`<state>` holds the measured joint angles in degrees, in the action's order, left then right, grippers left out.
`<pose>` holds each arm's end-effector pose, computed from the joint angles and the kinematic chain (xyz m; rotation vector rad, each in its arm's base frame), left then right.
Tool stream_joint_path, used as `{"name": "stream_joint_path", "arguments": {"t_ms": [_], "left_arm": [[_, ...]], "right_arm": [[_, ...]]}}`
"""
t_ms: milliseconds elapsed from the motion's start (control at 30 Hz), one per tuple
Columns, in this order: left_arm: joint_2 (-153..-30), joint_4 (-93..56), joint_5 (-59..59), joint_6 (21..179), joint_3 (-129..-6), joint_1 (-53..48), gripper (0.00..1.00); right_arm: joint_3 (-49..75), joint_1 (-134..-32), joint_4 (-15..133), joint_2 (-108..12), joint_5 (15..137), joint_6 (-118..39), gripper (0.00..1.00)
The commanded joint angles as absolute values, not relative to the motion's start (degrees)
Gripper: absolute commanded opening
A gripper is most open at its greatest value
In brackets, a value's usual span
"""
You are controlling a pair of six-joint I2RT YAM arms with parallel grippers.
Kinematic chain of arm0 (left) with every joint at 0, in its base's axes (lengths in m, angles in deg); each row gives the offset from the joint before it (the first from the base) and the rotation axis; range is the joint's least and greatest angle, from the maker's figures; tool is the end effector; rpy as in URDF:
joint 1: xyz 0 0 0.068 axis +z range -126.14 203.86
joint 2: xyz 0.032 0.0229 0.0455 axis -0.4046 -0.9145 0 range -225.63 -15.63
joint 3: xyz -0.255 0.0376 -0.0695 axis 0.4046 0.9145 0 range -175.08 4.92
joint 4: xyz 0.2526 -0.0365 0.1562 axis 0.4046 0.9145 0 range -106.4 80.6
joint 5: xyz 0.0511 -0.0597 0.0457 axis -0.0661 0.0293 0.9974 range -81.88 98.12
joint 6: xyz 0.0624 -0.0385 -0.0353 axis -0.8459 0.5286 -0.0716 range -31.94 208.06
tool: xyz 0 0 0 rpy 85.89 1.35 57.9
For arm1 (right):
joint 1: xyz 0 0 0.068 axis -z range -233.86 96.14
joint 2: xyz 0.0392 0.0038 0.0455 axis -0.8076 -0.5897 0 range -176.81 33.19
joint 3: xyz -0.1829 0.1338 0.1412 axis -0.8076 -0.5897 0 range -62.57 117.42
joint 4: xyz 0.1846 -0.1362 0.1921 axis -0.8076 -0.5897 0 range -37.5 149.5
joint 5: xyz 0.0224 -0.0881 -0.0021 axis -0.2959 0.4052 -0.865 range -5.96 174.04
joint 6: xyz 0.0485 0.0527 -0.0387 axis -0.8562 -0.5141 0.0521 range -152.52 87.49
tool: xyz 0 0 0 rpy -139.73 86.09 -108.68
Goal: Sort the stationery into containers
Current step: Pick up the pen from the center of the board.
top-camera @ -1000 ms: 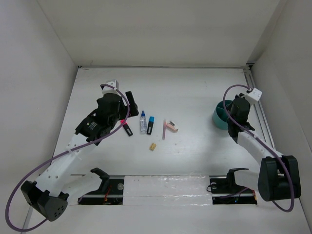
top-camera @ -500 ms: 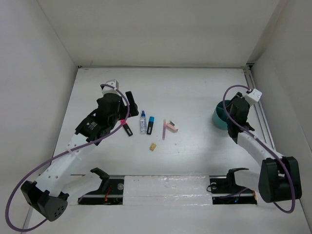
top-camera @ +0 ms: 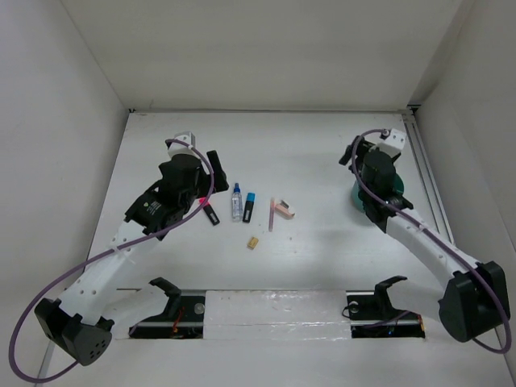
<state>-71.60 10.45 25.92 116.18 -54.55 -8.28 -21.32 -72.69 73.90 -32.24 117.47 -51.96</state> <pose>0.2537 -0.1339 0.3486 -0.1334 1.9730 -0.3827 0.3233 0.0691 0.2636 0.4290 1.6583 -0.0124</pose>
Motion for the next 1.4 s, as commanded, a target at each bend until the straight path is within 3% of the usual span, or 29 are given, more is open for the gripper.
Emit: {"name": "stream_joint_path", "arguments": {"t_ms": [0, 33, 67, 333, 600, 867, 1367], "left_arm": [[-72.4, 11.3, 29.1, 117.4, -54.6, -8.0, 1.00], [-73.1, 12.0, 30.1, 117.9, -55.1, -8.0, 1.00], [-74.3, 12.8, 32.5, 119.3, -55.7, -8.0, 1.00], [-75.6, 16.6, 39.4, 123.7, -56.3, -8.0, 1.00], [-76.1, 16.7, 39.3, 123.7, -56.3, -8.0, 1.00], [-76.1, 16.7, 38.8, 122.7, -56.3, -8.0, 1.00], [-75.6, 15.7, 37.2, 122.2, -56.3, -8.0, 1.00]], "right_arm": [[-11.7, -77.7, 64.3, -33.4, 115.6, -54.1, 0.82], [-9.9, -79.2, 59.6, -35.6, 115.1, -56.1, 0.95], [-8.3, -80.8, 57.2, -36.8, 115.6, -56.9, 1.00], [8.2, -101.2, 41.4, -53.1, 119.5, -69.7, 1.00], [16.1, -107.7, 37.9, -69.4, 116.7, -73.9, 0.87], [20.7, -107.7, 35.2, -75.5, 115.9, -73.9, 0.69], [19.6, -105.9, 36.3, -78.8, 114.5, -75.5, 0.65]]}}
